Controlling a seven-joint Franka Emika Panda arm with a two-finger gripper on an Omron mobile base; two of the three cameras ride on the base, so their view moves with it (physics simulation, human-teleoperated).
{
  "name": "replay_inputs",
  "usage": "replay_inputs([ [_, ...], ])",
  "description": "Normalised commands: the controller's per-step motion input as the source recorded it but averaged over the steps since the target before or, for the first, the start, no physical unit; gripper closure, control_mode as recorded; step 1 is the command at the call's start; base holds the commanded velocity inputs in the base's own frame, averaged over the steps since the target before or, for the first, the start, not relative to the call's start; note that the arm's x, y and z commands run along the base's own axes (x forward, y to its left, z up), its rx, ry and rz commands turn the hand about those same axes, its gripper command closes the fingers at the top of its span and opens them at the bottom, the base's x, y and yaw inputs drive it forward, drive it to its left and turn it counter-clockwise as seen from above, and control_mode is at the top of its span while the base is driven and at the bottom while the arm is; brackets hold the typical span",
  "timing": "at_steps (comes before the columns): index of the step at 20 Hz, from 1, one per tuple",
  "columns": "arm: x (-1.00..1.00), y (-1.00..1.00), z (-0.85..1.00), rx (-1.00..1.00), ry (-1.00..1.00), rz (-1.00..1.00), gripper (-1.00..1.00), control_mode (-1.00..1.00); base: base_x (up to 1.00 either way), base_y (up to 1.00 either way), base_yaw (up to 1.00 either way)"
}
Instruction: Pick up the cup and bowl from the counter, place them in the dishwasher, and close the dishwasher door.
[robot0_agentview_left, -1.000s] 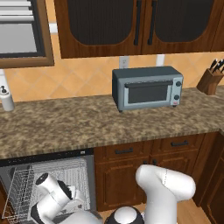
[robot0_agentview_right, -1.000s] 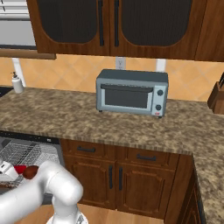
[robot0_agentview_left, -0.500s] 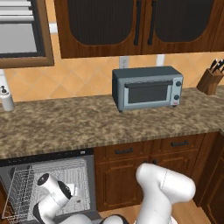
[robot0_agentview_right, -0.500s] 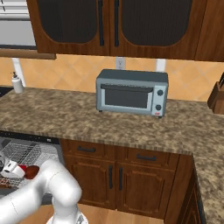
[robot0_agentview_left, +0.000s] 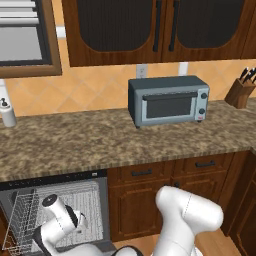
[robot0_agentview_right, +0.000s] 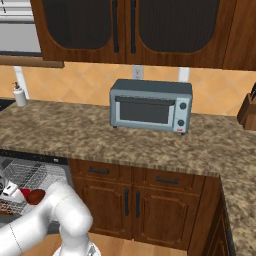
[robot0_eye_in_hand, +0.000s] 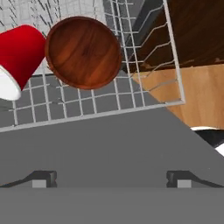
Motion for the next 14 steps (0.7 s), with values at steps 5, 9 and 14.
replay_inputs([
  [5,0.00,0.63,-0.57,0.12,0.00,0.27,-1.00,-1.00,0.00,0.00,0.00],
  [9,0.00,0.48,-0.44,0.02,0.07,0.37,-1.00,-1.00,0.00,0.00,0.00],
  [14,0.59,0.33,-0.75,0.00,0.18,0.12,-1.00,-1.00,0.00,0.00,0.00],
])
